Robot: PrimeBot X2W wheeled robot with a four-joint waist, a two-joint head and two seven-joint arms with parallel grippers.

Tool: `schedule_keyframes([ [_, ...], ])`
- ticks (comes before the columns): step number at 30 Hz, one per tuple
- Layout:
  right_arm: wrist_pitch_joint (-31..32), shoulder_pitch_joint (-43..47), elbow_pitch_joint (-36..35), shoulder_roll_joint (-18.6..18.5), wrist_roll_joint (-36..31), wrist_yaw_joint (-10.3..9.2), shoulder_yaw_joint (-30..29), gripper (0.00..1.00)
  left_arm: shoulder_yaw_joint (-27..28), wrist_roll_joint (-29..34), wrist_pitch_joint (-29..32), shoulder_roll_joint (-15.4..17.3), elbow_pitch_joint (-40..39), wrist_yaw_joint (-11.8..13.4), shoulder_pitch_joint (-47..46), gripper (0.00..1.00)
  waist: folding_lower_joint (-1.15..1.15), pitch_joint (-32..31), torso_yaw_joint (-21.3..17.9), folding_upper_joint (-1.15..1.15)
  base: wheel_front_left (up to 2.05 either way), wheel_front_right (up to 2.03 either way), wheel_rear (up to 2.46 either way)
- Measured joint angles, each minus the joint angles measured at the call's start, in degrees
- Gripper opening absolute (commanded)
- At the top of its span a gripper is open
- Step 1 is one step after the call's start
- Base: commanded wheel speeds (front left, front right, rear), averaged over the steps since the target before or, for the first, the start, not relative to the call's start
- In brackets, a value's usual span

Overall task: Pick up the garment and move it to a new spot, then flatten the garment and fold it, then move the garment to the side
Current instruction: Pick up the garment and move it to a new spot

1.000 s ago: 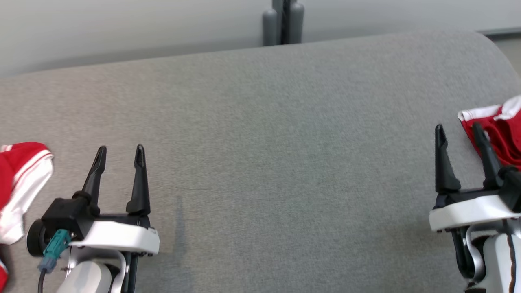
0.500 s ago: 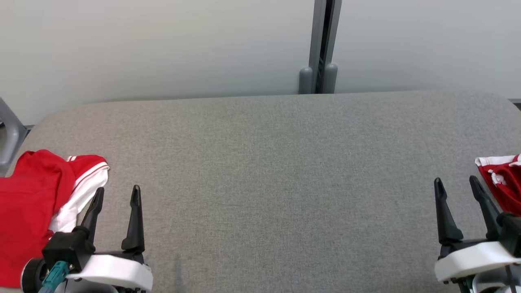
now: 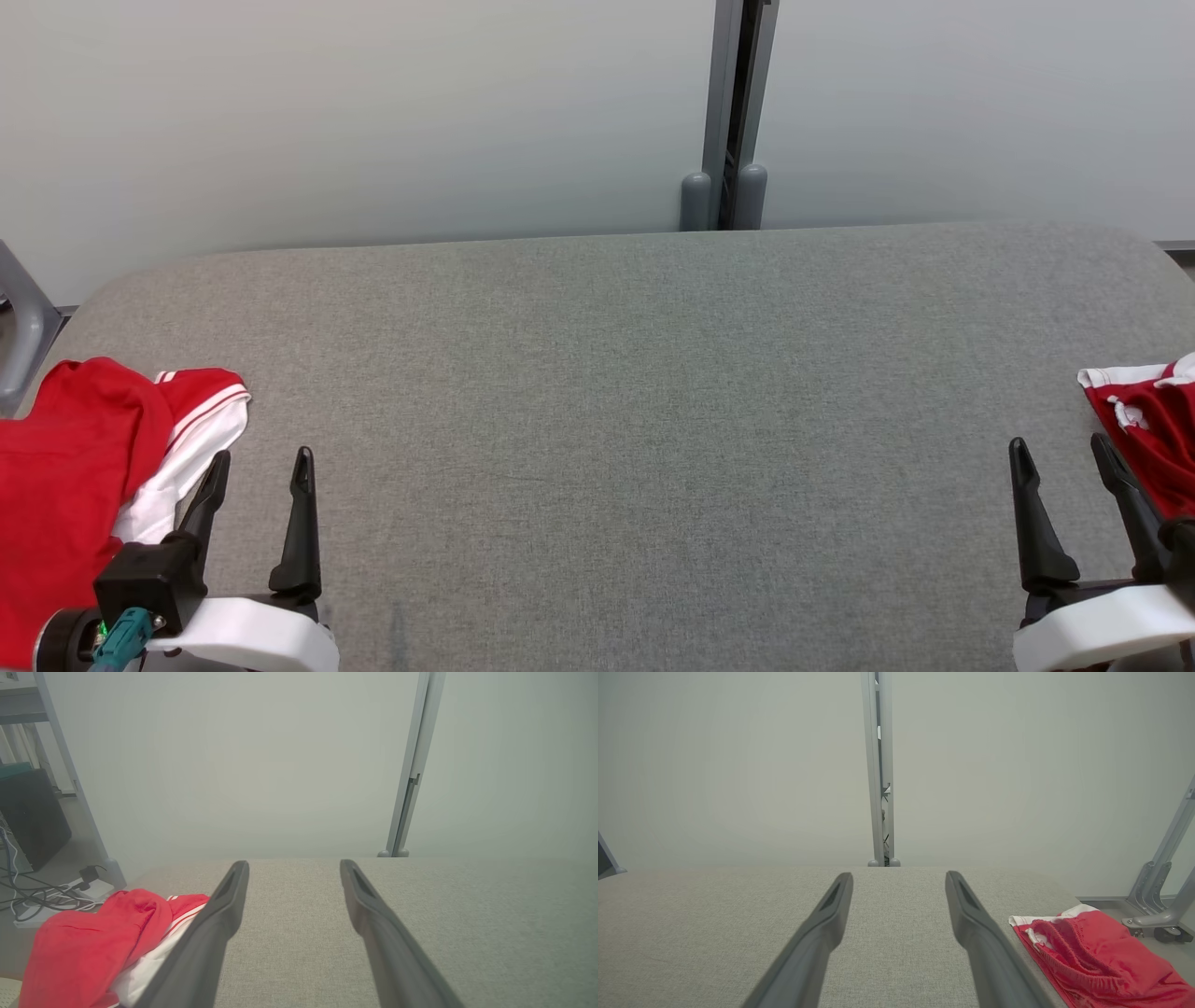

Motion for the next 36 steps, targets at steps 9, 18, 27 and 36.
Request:
schedule_keyframes([
  [9, 0.2, 0.2, -0.3, 0.0, 0.4, 0.0, 0.0, 1.0, -0.2, -0.1, 0.4, 0.2, -0.3, 0.3, 0.2, 1.0, 0.0, 0.1, -0.3, 0.0, 0.0, 0.0, 0.0],
  [18, 0.2, 0.2, -0.3, 0.0, 0.7, 0.0, 0.0, 1.0, -0.5, -0.1, 0.4, 0.2, -0.4, 0.6, 0.2, 1.0, 0.0, 0.2, 0.0, 0.0, 0.0, 0.0, 0.0],
  [27, 0.7, -0.1, -0.9, 0.0, 0.5, 0.0, 1.2, 1.0, -0.1, -0.6, -0.8, -0.5, -0.3, 0.6, -1.4, 1.0, 0.01, 0.7, 3.0, 0.0, 0.0, 0.0, 0.0],
  [36, 1.3, -1.0, -2.4, 0.0, 0.8, 0.0, 3.3, 1.0, 2.0, -2.2, -2.8, -0.4, 0.6, -1.3, -3.5, 1.0, 0.0, 2.1, 10.8, 0.0, 0.0, 0.0, 0.0],
])
